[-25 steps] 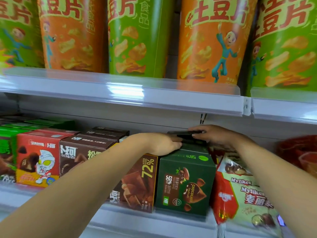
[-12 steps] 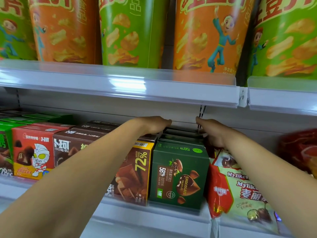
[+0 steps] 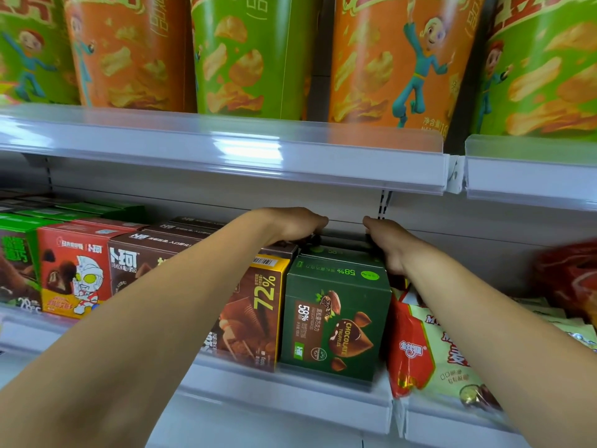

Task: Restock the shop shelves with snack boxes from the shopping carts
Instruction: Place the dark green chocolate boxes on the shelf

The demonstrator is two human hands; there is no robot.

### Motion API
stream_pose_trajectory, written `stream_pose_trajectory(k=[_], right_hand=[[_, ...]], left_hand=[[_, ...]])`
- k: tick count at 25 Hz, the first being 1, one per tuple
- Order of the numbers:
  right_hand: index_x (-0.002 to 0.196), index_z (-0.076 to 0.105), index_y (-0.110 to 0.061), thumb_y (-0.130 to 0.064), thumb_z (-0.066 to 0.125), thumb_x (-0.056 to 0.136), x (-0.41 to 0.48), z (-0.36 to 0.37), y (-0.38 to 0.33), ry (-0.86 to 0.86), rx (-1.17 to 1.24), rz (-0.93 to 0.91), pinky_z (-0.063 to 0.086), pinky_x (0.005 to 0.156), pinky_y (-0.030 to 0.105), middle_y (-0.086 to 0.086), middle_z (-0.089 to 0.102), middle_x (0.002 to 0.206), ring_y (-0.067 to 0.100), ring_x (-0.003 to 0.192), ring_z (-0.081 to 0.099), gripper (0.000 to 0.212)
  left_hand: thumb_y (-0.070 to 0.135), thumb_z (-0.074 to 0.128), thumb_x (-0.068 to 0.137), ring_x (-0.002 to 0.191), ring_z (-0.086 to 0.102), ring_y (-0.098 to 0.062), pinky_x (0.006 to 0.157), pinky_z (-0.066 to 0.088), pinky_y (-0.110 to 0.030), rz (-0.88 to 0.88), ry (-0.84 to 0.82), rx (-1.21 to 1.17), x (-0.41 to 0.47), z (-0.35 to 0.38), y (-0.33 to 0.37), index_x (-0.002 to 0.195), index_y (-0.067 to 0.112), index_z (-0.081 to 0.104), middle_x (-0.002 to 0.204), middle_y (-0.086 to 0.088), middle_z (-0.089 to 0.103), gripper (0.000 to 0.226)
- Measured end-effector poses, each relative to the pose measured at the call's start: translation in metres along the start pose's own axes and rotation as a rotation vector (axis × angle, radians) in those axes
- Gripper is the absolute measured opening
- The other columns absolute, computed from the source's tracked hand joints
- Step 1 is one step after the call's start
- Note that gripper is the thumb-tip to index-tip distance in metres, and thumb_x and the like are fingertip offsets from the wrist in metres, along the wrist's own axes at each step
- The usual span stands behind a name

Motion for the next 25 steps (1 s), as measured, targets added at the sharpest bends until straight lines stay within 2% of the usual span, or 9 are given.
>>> stream_pose_trajectory(k=[4, 5, 6, 8, 10, 12, 15, 19, 25], right_hand=[[0.152, 0.027, -0.009, -0.046, 0.036, 0.102, -0.013, -0.008, -0.002, 0.022, -0.083, -0.038, 0.021, 0.114, 0.037, 0.008, 0.025, 0.159, 0.026, 0.145, 0.026, 0.063], [0.152, 0.027, -0.011, -0.050, 0.034, 0.101, -0.020, -0.010, -0.008, 0.028, -0.136, -0.064, 0.021, 0.115, 0.038, 0.008, 0.026, 0.159, 0.026, 0.144, 0.027, 0.065], [0.152, 0.028, -0.013, -0.053, 0.032, 0.101, -0.030, -0.012, -0.015, 0.031, -0.194, -0.091, 0.026, 0.112, 0.039, 0.009, 0.028, 0.158, 0.026, 0.141, 0.033, 0.066], [0.151, 0.031, -0.019, -0.058, 0.029, 0.099, -0.057, -0.012, -0.031, 0.032, -0.297, -0.149, 0.035, 0.103, 0.037, 0.010, 0.032, 0.156, 0.026, 0.133, 0.040, 0.066], [0.151, 0.034, -0.025, -0.061, 0.028, 0.098, -0.088, -0.009, -0.042, 0.018, -0.362, -0.192, 0.027, 0.112, 0.042, 0.006, 0.029, 0.158, 0.028, 0.140, 0.032, 0.064], [0.151, 0.032, -0.025, -0.060, 0.027, 0.099, -0.119, -0.005, -0.050, 0.022, -0.390, -0.240, 0.021, 0.115, 0.043, 0.003, 0.027, 0.159, 0.028, 0.144, 0.027, 0.063], [0.147, 0.038, -0.022, -0.051, 0.025, 0.103, -0.166, 0.005, -0.064, 0.148, -0.489, -0.400, 0.029, 0.105, 0.034, 0.006, 0.038, 0.153, 0.025, 0.137, 0.037, 0.054], [0.137, 0.053, -0.024, -0.032, 0.029, 0.105, -0.236, 0.068, -0.081, 0.253, -0.435, -0.772, 0.019, 0.106, 0.018, -0.008, 0.042, 0.147, 0.008, 0.139, 0.031, 0.040], [0.120, 0.063, -0.022, -0.014, 0.041, 0.103, -0.292, 0.241, -0.061, 0.125, -0.170, -0.857, 0.025, 0.094, -0.003, -0.009, 0.058, 0.123, -0.001, 0.118, 0.046, 0.028]], left_hand=[[0.052, 0.025, 0.104, 0.100, 0.060, -0.022, 0.092, 0.040, -0.033, -0.001, 0.019, 0.084, -0.012, -0.005, -0.001, 0.137, 0.014, 0.053, 0.136, -0.009, 0.056, 0.057], [0.053, 0.025, 0.104, 0.088, 0.061, -0.022, 0.085, 0.042, -0.031, 0.005, 0.038, 0.082, -0.015, -0.010, -0.001, 0.126, 0.013, 0.057, 0.107, -0.012, 0.065, 0.056], [0.053, 0.025, 0.104, 0.091, 0.061, -0.022, 0.087, 0.041, -0.031, 0.022, 0.055, 0.078, -0.019, -0.014, 0.000, 0.123, 0.014, 0.057, 0.101, -0.006, 0.058, 0.054], [0.050, 0.027, 0.105, 0.132, 0.047, -0.022, 0.108, 0.030, -0.031, 0.088, 0.104, 0.070, -0.033, -0.023, 0.002, 0.144, 0.020, 0.047, 0.151, -0.002, 0.045, 0.053], [0.044, 0.029, 0.106, 0.144, 0.032, -0.017, 0.109, 0.022, -0.022, 0.191, 0.164, 0.100, -0.058, -0.033, 0.005, 0.151, 0.023, 0.039, 0.159, 0.004, 0.031, 0.050], [0.044, 0.031, 0.106, 0.144, 0.031, -0.013, 0.101, 0.020, -0.016, 0.270, 0.218, 0.066, -0.084, -0.043, -0.001, 0.150, 0.023, 0.041, 0.158, 0.006, 0.034, 0.050], [0.043, 0.033, 0.105, 0.140, 0.036, -0.007, 0.103, 0.020, -0.014, 0.328, 0.253, -0.002, -0.126, -0.053, -0.028, 0.147, 0.024, 0.045, 0.153, 0.010, 0.041, 0.048], [0.037, 0.040, 0.104, 0.112, 0.048, 0.009, 0.093, 0.031, -0.011, 0.333, 0.343, -0.057, -0.186, -0.072, -0.101, 0.141, 0.028, 0.053, 0.138, 0.016, 0.053, 0.040], [0.026, 0.046, 0.104, 0.126, 0.049, -0.003, 0.098, 0.034, -0.014, 0.157, 0.407, -0.226, -0.289, -0.096, -0.283, 0.134, 0.022, 0.059, 0.134, 0.011, 0.057, 0.034]])
Point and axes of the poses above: each hand's wrist, its own x-axis towards the middle knuckle, its own z-axis out of the palm, y = z × x, the point moved 10 cm from there along x, towards the middle knuckle
